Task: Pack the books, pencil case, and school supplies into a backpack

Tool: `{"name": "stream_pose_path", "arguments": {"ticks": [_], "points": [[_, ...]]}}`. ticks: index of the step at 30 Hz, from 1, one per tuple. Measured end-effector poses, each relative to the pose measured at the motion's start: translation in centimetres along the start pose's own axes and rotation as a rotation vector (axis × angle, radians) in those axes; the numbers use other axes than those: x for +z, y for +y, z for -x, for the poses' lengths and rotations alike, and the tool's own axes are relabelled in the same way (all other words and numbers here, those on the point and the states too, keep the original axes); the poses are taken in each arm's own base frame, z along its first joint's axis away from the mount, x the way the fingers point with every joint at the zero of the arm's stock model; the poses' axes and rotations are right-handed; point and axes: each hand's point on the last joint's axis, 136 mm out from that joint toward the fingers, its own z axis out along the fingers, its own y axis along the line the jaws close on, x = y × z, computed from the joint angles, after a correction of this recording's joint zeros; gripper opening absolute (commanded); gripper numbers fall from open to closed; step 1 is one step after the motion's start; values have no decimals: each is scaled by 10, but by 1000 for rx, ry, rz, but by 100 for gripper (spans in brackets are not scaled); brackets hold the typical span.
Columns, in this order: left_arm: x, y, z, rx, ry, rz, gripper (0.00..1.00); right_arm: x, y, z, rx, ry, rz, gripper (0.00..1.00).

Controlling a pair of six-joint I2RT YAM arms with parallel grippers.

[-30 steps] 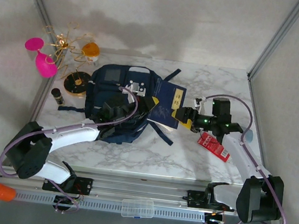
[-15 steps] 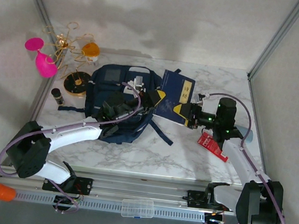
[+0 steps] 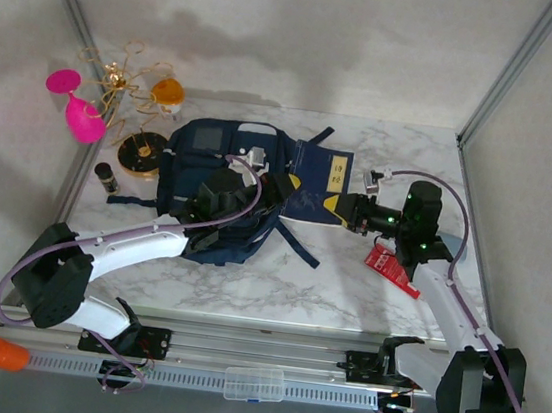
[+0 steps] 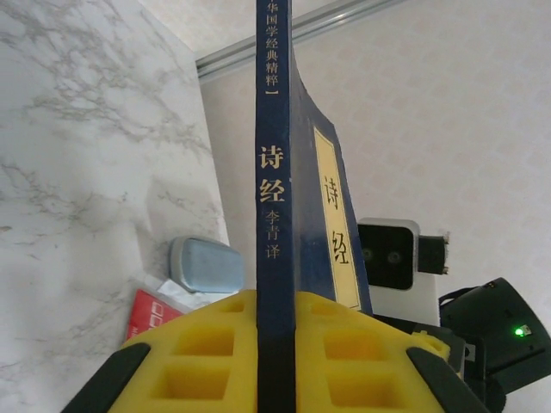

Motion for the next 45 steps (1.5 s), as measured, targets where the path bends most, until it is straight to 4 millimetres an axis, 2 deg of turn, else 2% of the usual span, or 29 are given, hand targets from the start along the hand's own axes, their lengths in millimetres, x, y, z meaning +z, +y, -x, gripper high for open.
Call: {"name": "stream_pose_path", "arguments": {"ticks": [2,3,5,6,10,13,16,18,22,27,29,33,36,40,44,45], "points": [[0,3,1,14,-3,18,1,1,-7,0,21,2,-24,5],[0,4,1,20,-4,27,8,2,-11,-1,27,2,-37,1],[0,6,1,38,-2,39,31,2,-17,-1,37,7,-55,0],[0,9,-1,53,5,54,37,2,-19,-1,40,8,-66,0],[-9,25,-1,151,22,178,53,-6,-35,9,45,-40,-153,0],[-26,43,5,274,26,326,61,-15,-52,14,52,-81,-236,0],[-44,70,4,385,71,482,65,-20,-65,13,63,-93,-294,0],[-56,96,-5,439,136,587,69,-22,-70,11,64,-92,-320,0],[-72,141,-22,513,248,733,69,-24,-77,10,57,-95,-355,0],[-79,188,-43,554,368,847,60,-29,-85,11,55,-103,-387,0],[-77,201,-51,561,407,869,52,-30,-87,12,55,-109,-396,0],[-67,216,-62,565,445,876,43,-33,-89,12,53,-113,-404,0],[-47,213,-64,547,435,844,38,-37,-91,13,62,-120,-413,0],[3,196,-75,531,412,762,40,-46,-95,19,75,-149,-424,0],[61,164,-90,502,398,640,47,-61,-102,29,95,-202,-446,0],[69,156,-91,503,391,625,48,-65,-104,31,100,-216,-454,0]]}}
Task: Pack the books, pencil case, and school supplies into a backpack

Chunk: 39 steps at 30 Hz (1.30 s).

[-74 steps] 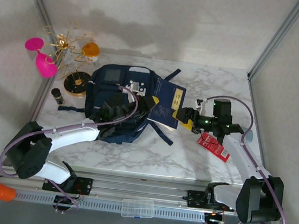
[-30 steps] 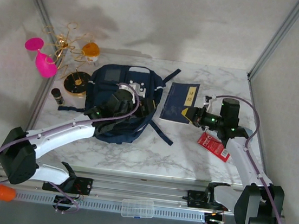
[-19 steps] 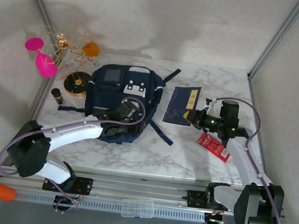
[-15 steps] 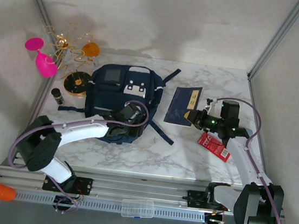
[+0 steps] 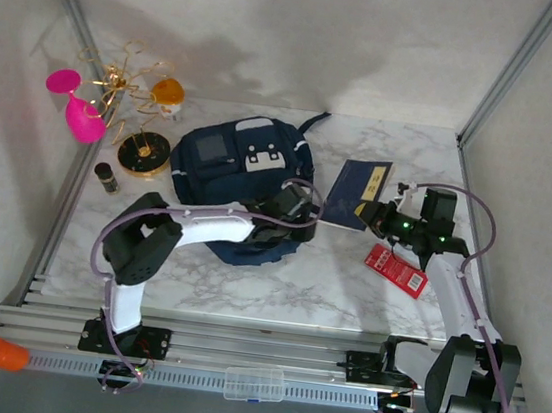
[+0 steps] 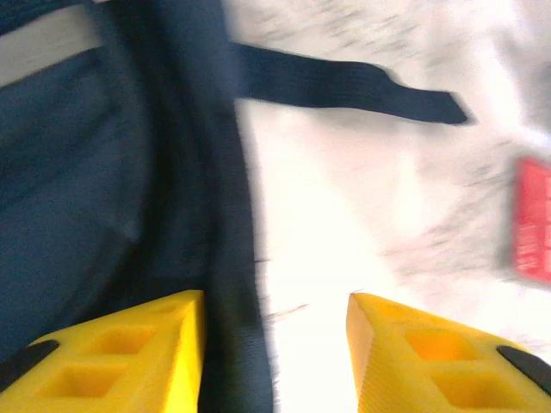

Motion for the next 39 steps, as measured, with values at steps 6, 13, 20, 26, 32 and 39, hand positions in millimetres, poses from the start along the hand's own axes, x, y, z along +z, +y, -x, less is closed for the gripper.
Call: {"name": "stream_pose_path", "arguments": {"ticks": [6,13,20,26,32,39], "points": [[-14,-9,18,45,-31,10,52,-14,-16,14,47,-56,-31,0],[-55,18,-8,215,51,104,56,-15,-18,14,60,-55,-34,0],[-62,43,-35,310,150,175,57,-16,-15,13,55,-55,-27,0],[-48,55,-43,351,203,221,44,-17,-15,13,54,-55,-25,0],[-45,59,-33,345,197,226,37,-17,-16,11,63,-49,-29,0],[-45,69,-26,304,190,220,29,-17,-16,10,66,-46,-30,0]]}}
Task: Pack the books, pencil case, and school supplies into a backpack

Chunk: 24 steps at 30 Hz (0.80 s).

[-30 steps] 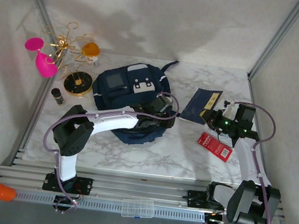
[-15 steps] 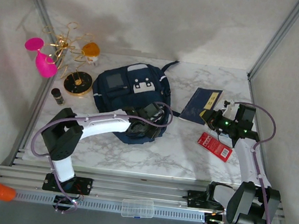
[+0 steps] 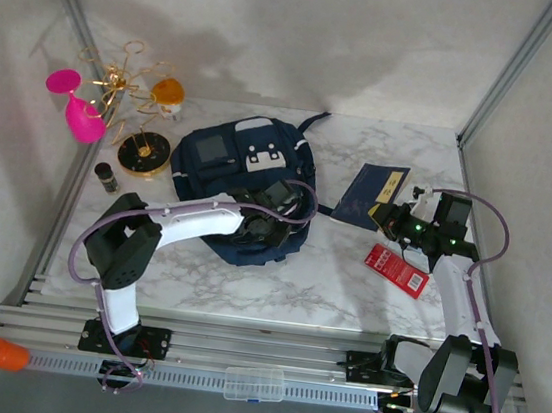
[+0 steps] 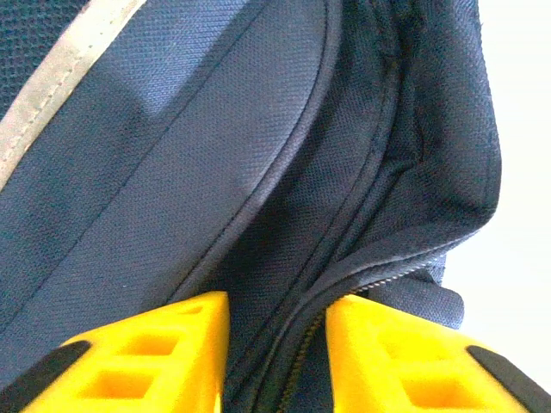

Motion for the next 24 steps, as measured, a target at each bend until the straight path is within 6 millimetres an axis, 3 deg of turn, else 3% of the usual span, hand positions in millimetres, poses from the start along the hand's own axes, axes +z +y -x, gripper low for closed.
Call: {"name": "stream_pose_path", "arguments": {"ticks": [7,13,20,24], "points": [[1,5,-1,-30,1,-17,4,1,-2,-2,5,4,-3,0],[-9,5,5,-26,-24,-26,0,1,-4,-4,12,9,-6,0],[-61,4,37,-43,-159,-48,0,4,-3,-8,-2,25,-6,0],[-105,10,66,-71,-287,-41,0,16,10,-31,-41,106,15,0]]}}
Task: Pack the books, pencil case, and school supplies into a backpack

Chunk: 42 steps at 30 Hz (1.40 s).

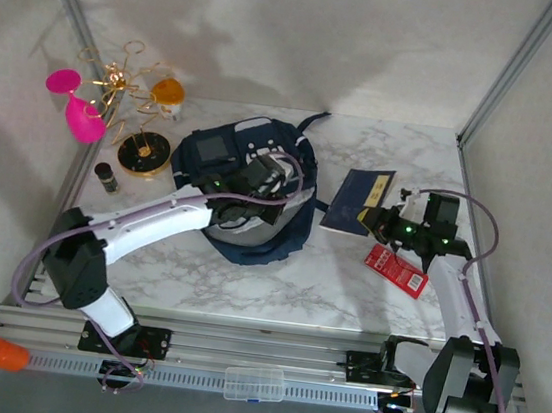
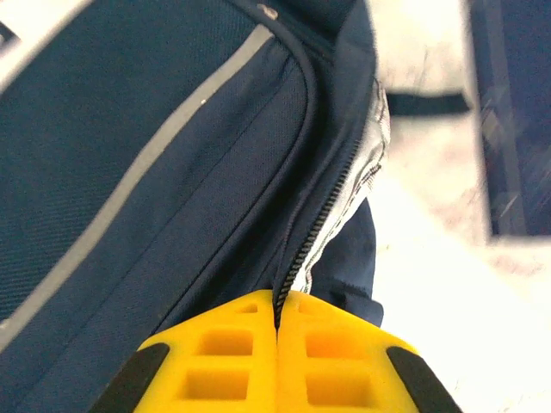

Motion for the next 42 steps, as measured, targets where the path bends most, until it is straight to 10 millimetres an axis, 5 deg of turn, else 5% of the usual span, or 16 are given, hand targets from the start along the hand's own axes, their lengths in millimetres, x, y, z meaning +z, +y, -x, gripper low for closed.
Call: {"name": "stream_pose_path", "arguments": {"ticks": [5,11,18,28,33,37,42], "points": [[-36,10,40,-40,-135,29,0,22,26,-32,-60,117,48,0],[-48,21,61,-69,-188,73,0,51,61,-76,-124,239,154,0],[-55,24,74,-90,-223,97,0,101,64,-106,-88,354,202,0],[-54,25,72,-107,-220,97,0,177,83,-80,-47,404,300,0],[-57,26,71,-110,-223,96,0,213,53,-68,-22,393,177,0],[-65,28,72,-114,-232,94,0,218,21,-70,-3,381,67,0],[-64,26,71,-118,-225,72,0,219,41,-75,-43,388,112,5]]}}
